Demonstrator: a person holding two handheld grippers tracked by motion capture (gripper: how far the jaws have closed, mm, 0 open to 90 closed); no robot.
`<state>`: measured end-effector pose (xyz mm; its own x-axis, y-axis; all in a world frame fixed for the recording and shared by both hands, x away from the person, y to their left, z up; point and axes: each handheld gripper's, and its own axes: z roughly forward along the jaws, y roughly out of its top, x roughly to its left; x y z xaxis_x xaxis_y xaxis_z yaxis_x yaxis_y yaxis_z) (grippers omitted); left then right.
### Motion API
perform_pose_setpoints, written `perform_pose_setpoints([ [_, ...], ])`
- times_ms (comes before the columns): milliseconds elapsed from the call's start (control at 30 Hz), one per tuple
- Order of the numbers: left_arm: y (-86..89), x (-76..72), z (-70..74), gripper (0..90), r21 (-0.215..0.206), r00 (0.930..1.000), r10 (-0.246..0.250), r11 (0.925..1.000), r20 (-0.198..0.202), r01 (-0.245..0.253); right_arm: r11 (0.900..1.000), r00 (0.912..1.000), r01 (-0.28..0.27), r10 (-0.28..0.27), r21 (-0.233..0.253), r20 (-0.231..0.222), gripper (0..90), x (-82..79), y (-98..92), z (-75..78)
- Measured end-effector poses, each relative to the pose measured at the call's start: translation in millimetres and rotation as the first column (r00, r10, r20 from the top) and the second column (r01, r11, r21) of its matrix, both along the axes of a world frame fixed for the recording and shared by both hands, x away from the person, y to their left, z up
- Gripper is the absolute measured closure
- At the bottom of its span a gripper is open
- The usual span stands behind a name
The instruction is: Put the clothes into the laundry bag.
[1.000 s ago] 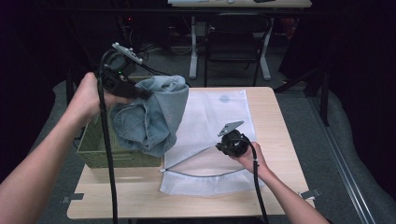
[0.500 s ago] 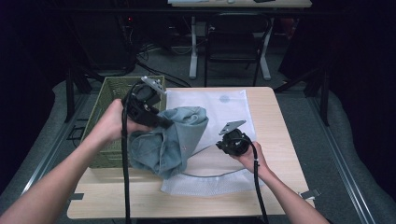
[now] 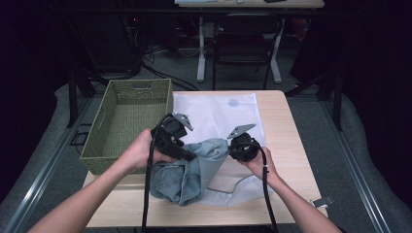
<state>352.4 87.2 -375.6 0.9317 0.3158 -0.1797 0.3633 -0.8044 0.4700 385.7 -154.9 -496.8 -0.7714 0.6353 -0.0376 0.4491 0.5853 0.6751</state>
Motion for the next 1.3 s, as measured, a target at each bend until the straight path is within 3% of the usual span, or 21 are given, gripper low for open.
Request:
perform_pose_setpoints([
  [267,-13.0,5.4,-46.6,77.1,0.058,0.9984,-0.006,0.9983,-0.057,0.009,0.999,0.9998,0.01,-0.009,0.039,-0.02,88.5,-0.7,-2.0,3.1],
  [467,-20.0,6.7,-89.3,76.7,0.083,0.9961,0.01,0.9966,-0.087,-0.002,0.999,0.9999,0.003,-0.002,0.041,-0.015,88.5,-1.6,-1.3,5.1],
  [600,-28.7,2.1,-118.7,75.2,0.132,0.9948,0.005,0.9911,-0.102,0.009,1.0,0.9999,-0.008,0.009,0.029,-0.015,88.4,-2.0,0.5,4.5],
  [667,-30.2,-0.6,-119.7,71.9,0.136,0.996,-0.001,0.9906,-0.089,0.013,1.0,0.9998,-0.01,0.01,0.024,-0.018,88.4,-2.8,1.8,4.7],
  [767,-28.7,-3.5,-106.3,62.3,0.115,0.998,-0.006,0.9933,-0.063,0.014,1.0,0.9998,-0.006,0.006,0.02,-0.017,88.4,-2.7,1.5,4.5],
  [867,-28.1,-6.5,-84.4,46.5,0.097,1.0,0.004,0.9952,0.003,-0.004,1.0,0.9999,-0.011,0.011,0.013,-0.012,88.4,-2.0,0.6,4.6],
  [933,-31.4,-7.8,-77.0,39.1,0.072,0.9977,0.03,0.9968,0.061,-0.034,1.0,0.9998,-0.004,0.004,0.015,-0.018,88.4,-2.8,0.9,4.9],
  [967,-34.5,-7.7,-77.5,38.7,0.053,0.9971,0.031,0.998,0.07,-0.035,1.0,0.9999,-0.011,0.011,0.01,-0.013,88.4,-2.5,1.1,5.0],
  [1033,-43.7,-8.3,-85.5,36.7,0.061,0.9933,0.032,0.9974,0.111,-0.039,1.0,0.9998,-0.009,0.01,0.011,-0.015,88.5,-3.0,1.7,5.4],
  [1133,-54.5,-6.5,-103.4,48.6,0.065,0.9921,0.024,0.9974,0.123,-0.032,1.0,0.9997,-0.012,0.013,0.011,-0.022,88.5,-3.3,2.2,4.9],
  [1300,-68.5,0.8,-141.9,72.5,0.067,0.9967,0.049,0.9963,0.065,-0.054,1.0,0.9994,-0.02,0.02,0.018,-0.028,88.6,-4.9,4.1,5.6],
])
